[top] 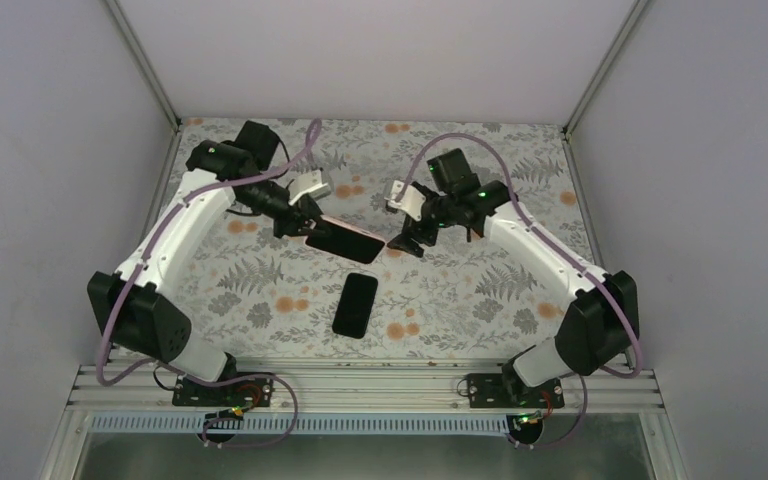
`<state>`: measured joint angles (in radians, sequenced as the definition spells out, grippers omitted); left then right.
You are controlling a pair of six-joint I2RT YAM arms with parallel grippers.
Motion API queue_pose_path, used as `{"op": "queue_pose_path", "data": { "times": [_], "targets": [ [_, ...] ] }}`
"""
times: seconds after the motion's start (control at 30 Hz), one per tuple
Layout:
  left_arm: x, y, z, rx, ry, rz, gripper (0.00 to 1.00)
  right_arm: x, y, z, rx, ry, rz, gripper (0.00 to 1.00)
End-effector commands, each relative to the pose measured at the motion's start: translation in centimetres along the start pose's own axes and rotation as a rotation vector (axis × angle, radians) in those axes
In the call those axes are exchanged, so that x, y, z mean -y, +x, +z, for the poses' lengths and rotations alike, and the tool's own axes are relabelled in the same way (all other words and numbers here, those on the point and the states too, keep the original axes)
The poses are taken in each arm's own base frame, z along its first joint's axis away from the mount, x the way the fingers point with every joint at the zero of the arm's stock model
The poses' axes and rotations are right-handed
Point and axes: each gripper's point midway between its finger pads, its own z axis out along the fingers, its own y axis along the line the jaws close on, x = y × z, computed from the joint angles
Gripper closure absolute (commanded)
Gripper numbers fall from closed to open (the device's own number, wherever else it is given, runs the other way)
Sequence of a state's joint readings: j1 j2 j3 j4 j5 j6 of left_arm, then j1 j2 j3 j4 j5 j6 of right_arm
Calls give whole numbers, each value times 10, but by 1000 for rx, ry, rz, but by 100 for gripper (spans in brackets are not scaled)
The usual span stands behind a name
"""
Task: Take the phone out of the phone case
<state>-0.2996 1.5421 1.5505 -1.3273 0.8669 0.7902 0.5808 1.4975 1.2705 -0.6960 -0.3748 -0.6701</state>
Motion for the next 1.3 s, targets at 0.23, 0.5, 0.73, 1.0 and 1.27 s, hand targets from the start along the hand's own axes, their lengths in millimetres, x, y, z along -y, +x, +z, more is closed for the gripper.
{"op": "queue_pose_path", "data": {
  "times": [0.23,0.5,0.73,1.0,1.27],
  "targets": [
    [23,3,12,-43,48,72,98,-53,-6,-31,148,-352,14,3],
    [23,-7,10,-19,49,75,98,-57,-4,-29,149,-396,24,5],
    [30,-9,10,-13,67,88,98,-40,-9,-18,160,-340,38,7],
    [33,-10,10,-8,73,99,98,-25,-5,-5,143,-306,37,7],
    [38,-8,14,-20,82,112,98,-15,2,2,116,-304,6,7]
  ]
}}
